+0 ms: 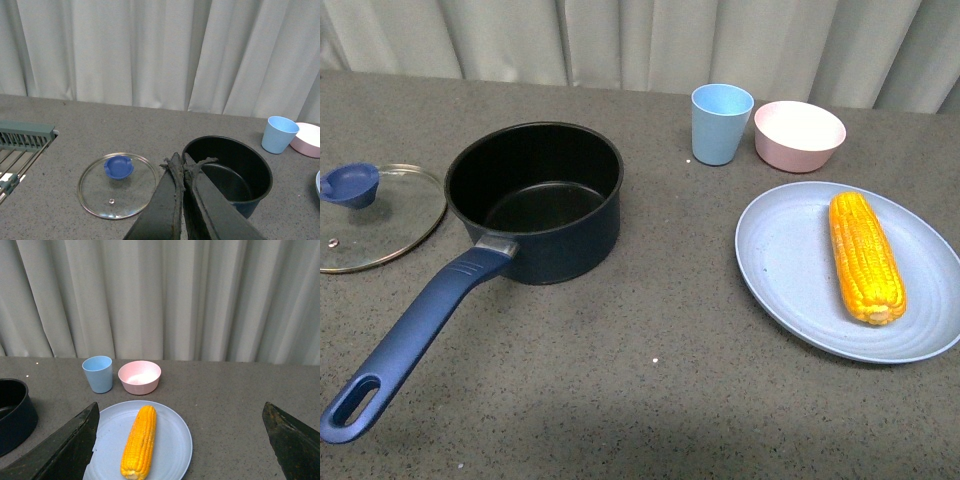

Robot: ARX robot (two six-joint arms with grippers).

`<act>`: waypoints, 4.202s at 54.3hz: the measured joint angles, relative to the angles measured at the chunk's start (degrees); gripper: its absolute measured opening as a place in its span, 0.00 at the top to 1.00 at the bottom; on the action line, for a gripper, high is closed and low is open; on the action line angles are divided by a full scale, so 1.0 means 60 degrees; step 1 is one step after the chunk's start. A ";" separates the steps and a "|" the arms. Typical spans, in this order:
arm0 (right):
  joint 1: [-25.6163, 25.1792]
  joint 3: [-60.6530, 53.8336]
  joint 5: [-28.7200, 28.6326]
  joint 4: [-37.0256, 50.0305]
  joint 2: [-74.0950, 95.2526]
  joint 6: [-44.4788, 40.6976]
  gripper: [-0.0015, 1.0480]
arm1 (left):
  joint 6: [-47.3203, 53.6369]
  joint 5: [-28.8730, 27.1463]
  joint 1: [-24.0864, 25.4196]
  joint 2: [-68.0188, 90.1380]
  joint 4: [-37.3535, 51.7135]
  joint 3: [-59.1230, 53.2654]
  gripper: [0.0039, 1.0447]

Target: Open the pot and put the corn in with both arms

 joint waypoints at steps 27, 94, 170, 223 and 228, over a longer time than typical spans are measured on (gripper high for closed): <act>0.0000 0.0000 -0.0004 0.0000 0.0000 0.0000 0.09 | 0.0004 0.0000 0.0000 -0.1490 -0.1483 0.0000 0.96; 0.0987 0.5610 0.0674 0.2237 1.5096 -0.0372 0.09 | 0.0029 0.0000 -0.0004 -0.3249 -0.3300 0.0000 0.06; 0.1679 0.8306 0.0328 0.0940 1.8979 0.1315 0.74 | 0.0029 0.0000 -0.0004 -0.3249 -0.3300 0.0000 0.06; 0.6011 1.3169 -0.3144 -0.0011 2.0535 0.4594 0.82 | 0.0029 -0.0004 -0.0007 -0.3253 -0.3300 0.0000 0.06; 0.6000 1.3548 -0.3020 -0.0084 2.0801 0.4670 0.82 | 0.0029 -0.0004 -0.0004 -0.3253 -0.3300 0.0000 0.06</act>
